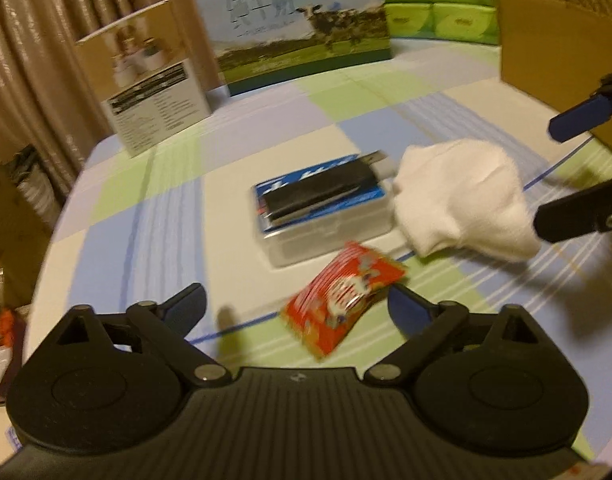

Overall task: Organize objects
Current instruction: 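Grasp the red candy packet with the left tool while the right tool grasps the white knit cloth, then lift the red candy packet and white cloth with both tools toward the cardboard box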

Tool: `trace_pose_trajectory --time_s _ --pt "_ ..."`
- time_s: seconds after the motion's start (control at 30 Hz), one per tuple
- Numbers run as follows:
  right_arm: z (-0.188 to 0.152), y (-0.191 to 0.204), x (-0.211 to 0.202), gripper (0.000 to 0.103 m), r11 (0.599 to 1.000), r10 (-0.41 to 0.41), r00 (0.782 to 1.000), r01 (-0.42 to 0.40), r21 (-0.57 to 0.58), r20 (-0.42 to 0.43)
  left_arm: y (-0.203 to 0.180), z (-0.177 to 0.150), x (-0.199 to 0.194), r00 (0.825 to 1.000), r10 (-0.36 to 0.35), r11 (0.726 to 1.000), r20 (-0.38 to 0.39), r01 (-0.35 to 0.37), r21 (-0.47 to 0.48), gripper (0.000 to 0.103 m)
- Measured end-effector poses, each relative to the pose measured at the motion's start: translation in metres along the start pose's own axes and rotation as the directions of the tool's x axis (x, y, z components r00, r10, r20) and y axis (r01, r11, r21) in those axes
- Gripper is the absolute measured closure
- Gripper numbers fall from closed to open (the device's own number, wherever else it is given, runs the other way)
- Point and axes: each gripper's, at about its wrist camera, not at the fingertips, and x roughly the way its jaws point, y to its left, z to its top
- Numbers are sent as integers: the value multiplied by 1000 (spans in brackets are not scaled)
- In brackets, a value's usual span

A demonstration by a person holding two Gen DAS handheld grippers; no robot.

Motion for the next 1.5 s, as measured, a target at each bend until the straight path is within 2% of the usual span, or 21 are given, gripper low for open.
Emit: trace_pose_trajectory --time_s 0.07,0.23,0.27,0.33,0.43,0.6,0.93,1.07,1.13,1.23,1.47,1.5 --pt "0 -2 0 6 1000 -2 1000 2 6 1 -3 4 3 1000 -28 1000 6 28 8 13" --pt "1 -3 1 16 1000 8 1000 -8 14 -1 -6 9 3 995 -95 995 -6 95 -20 42" --pt "1 -2 1 20 1000 11 1000 -11 11 1 -6 8 2 994 -105 994 -10 104 -23 45" --pt "3 -1 2 25 1000 21 1000 -21 13 0 -5 7 -1 991 -128 991 -23 127 -45 59" --pt "4 0 5 31 999 29 1000 -29 12 0 -3 6 -7 987 -151 985 -51 146 -92 72" --pt "4 4 10 31 999 50 999 -50 -11 11 -1 6 -17 981 -180 972 -70 166 -164 73" --pt "3 5 37 32 998 57 998 -58 -37 -6 -5 3 -13 988 -148 981 -48 141 -137 68" --pt "4 1 39 58 998 61 998 -62 -11 -26 -5 3 -13 989 -146 981 -31 141 -136 67" --pt "10 0 33 67 999 52 998 -53 0 -30 -5 3 -12 989 -149 980 -23 144 -137 67" --pt "12 -1 27 69 1000 4 999 -4 0 -38 -5 4 -11 988 -154 978 -24 149 -146 67" --pt "8 -8 11 69 999 -48 995 50 17 -93 -6 5 -8 986 -163 976 -38 156 -152 68" --pt "7 -9 9 67 999 -47 994 49 15 -94 -6 5 -8 986 -163 975 -42 155 -161 73"
